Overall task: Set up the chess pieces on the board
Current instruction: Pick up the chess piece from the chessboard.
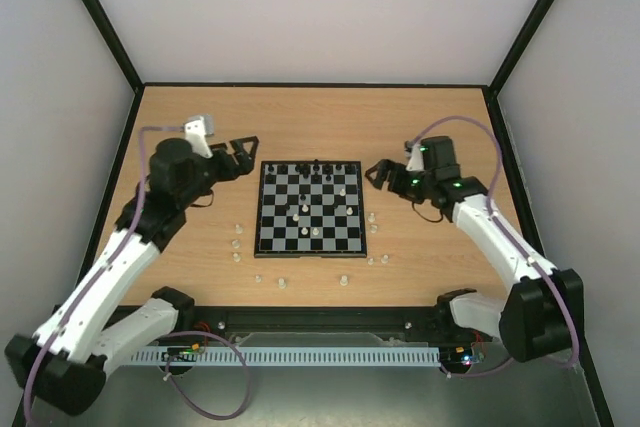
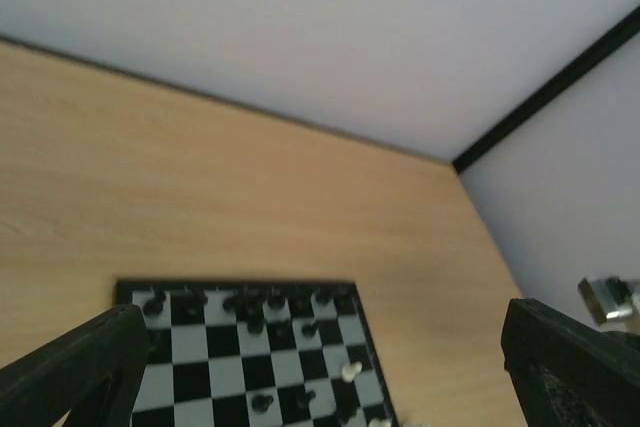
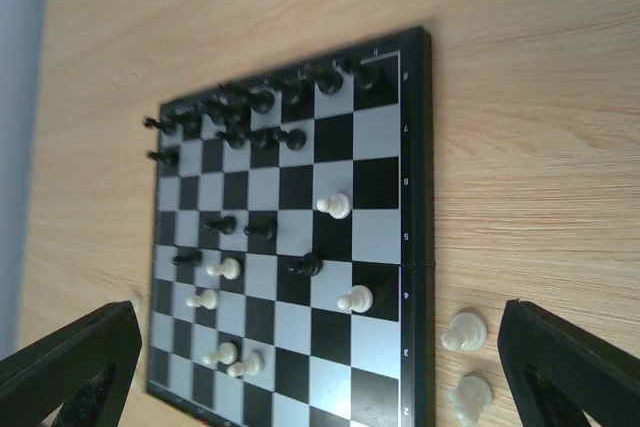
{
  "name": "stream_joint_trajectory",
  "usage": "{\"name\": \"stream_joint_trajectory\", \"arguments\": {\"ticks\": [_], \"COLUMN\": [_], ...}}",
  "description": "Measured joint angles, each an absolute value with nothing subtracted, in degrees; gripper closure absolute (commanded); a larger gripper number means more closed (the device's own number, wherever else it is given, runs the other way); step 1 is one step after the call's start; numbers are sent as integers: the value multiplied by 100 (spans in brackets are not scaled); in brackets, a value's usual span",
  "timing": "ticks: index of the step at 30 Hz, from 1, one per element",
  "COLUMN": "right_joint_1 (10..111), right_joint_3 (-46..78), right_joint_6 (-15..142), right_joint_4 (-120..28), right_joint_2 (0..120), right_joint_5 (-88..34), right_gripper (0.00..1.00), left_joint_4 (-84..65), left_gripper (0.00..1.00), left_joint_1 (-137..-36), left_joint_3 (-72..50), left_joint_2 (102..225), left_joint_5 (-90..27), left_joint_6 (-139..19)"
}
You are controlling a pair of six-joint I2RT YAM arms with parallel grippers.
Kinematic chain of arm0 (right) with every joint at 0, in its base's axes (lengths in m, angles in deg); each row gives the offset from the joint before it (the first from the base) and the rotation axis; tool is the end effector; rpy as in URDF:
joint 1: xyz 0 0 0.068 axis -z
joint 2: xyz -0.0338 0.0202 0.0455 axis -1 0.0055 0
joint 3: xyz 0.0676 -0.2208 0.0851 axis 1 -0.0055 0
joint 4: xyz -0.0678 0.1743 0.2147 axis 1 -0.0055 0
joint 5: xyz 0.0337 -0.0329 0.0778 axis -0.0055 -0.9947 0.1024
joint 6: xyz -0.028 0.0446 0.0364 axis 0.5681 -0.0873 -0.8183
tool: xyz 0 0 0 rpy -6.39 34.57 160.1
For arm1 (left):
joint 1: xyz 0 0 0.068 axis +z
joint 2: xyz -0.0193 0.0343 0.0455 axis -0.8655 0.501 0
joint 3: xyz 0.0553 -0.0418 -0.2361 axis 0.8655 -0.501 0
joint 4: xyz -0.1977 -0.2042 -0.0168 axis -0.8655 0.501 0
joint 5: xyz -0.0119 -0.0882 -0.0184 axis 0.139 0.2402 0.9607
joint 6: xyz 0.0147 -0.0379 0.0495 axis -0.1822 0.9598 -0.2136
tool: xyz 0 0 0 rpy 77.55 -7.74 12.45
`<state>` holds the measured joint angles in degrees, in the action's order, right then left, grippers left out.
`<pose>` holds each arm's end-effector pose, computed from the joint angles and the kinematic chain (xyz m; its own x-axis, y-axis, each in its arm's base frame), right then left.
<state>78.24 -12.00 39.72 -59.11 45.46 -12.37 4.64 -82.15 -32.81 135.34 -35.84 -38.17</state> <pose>0.2921 0.0783 0.2349 -0.7064 0.3411 -0.6202 -0.1572 0.7787 0.6074 0.2288 -0.0971 0.3414 -0.3612 -0.4466 -0.8186 0.2868 0.7820 -0.5533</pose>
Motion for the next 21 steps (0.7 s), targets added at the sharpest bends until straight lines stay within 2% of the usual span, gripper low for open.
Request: {"name": "stream_joint_trajectory", "arguments": {"ticks": [3, 7, 11, 21], "right_joint_1": [7088, 6345, 6152, 6159], "right_joint_3": [-1028, -649, -540, -121], "right_joint_6": [4064, 4189, 4232, 4366], "right_joint_4": [-5977, -6206, -6239, -6209], "right_joint_2": [4939, 5538, 5846, 6320], "right_joint_5": [-1919, -3209, -3995, -4094], "right_gripper": [1, 1, 1, 1], "left_joint_4": [368, 610, 778, 833], "left_gripper": [0, 1, 1, 0], "left_joint_1": [-8233, -8384, -8578, -8731], "left_joint_3": [-3273, -3235, -3225, -3222], "left_joint_2": [14299, 14959, 15239, 15617], "left_joint_5": [-3281, -3525, -3934, -4043], "left_joint_6": [-3832, -3878, -3928, -3994]}}
